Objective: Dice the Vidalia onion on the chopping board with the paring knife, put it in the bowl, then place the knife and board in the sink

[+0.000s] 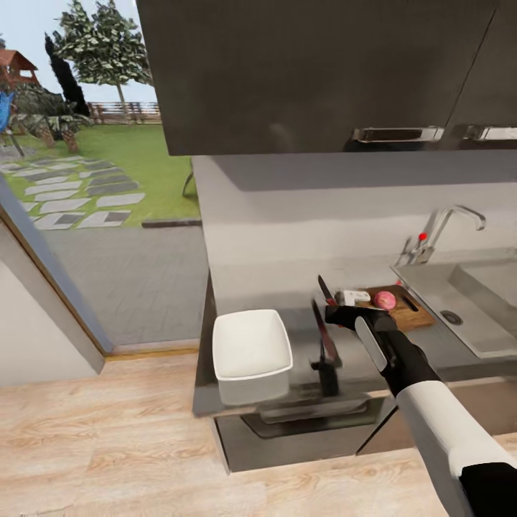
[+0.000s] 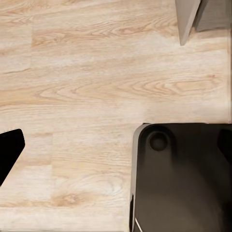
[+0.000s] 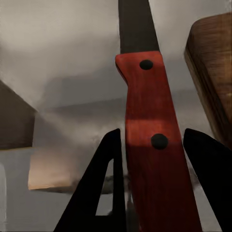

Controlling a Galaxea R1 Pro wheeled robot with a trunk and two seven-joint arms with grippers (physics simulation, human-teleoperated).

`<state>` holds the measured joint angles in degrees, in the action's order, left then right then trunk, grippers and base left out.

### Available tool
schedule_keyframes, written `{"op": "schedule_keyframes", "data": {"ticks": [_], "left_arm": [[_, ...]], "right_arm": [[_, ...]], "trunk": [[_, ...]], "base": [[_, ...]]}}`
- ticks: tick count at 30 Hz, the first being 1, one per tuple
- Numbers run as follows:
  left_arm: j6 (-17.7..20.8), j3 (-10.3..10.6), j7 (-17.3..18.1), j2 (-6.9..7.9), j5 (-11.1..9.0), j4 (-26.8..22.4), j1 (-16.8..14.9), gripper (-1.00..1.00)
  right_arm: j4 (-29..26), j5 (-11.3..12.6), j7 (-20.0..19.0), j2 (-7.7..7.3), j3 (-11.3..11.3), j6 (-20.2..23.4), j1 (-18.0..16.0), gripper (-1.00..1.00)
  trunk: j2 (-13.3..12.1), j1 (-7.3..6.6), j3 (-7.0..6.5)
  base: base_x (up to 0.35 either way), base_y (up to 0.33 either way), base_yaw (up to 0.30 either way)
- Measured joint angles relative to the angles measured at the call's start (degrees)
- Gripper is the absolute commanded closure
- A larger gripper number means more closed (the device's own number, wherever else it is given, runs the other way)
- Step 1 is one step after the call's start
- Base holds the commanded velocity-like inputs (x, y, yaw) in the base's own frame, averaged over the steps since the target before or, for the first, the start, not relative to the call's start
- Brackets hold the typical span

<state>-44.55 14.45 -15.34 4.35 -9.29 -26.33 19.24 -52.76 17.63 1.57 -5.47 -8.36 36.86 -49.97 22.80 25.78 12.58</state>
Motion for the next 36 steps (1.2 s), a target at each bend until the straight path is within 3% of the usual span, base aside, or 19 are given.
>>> {"op": "schedule_keyframes", "data": {"ticks": [12, 15, 17, 19, 22, 26, 28, 30, 36], "left_arm": [[0.00, 0.00, -0.01, -0.02, 0.02, 0.49, 0.00, -1.00], [-0.01, 0.01, -0.01, -0.02, 0.02, 0.52, 0.00, -1.00], [-0.01, 0.01, -0.02, -0.03, 0.02, 0.52, 0.00, -1.00], [-0.01, 0.00, 0.00, -0.03, 0.02, 0.54, 0.00, -1.00], [0.00, 0.00, 0.02, -0.03, 0.02, 0.58, 0.00, -1.00], [0.00, 0.00, 0.01, -0.03, 0.02, 0.62, -0.01, -1.00], [0.00, 0.00, 0.04, -0.03, 0.02, 0.64, -0.01, -1.00], [0.00, 0.00, 0.02, -0.03, 0.02, 0.67, -0.01, -1.00], [0.00, 0.00, 0.01, -0.03, -0.01, 0.63, -0.01, -1.00]], "right_arm": [[-0.93, -0.04, -0.09, 0.08, -0.65, -0.01, 0.00, 1.00], [-5.76, -0.15, 0.22, -0.01, -4.26, 0.09, 0.00, 1.00], [-11.37, -1.25, 0.70, -0.34, -9.02, 0.33, 0.01, 1.00], [-14.20, -4.12, 1.90, -0.30, -11.88, 0.67, 0.02, 1.00], [-16.51, -11.75, 5.65, 0.27, -14.39, 2.01, 0.02, 1.00], [-17.62, -22.56, 9.74, 3.16, -16.17, 3.10, 0.02, 1.00], [-17.81, -32.03, 10.12, 4.76, -16.82, 3.58, 0.03, 1.00], [-17.85, -34.39, 10.29, 5.03, -16.99, 3.68, 0.02, 1.00], [-17.88, -35.47, 10.35, 5.36, -17.16, 4.31, 0.02, 1.00]], "trunk": [[0.00, -0.02, -1.00], [0.01, -0.03, -1.06], [0.01, -0.03, -1.08], [0.00, -0.03, -1.08], [0.00, -0.03, -1.08], [0.00, -0.03, -1.08], [0.00, -0.03, -1.08], [0.00, -0.02, -1.08], [0.00, -0.03, -1.08]], "base": [[-0.223, -0.138, 0.000], [-0.020, -0.017, 0.000], [-0.005, -0.028, 0.000], [-0.002, -0.119, 0.000], [-0.001, -0.229, 0.000], [0.000, -0.294, 0.000], [-0.037, -0.316, 0.000], [-0.076, -0.318, 0.000], [-0.039, -0.319, 0.000]]}}
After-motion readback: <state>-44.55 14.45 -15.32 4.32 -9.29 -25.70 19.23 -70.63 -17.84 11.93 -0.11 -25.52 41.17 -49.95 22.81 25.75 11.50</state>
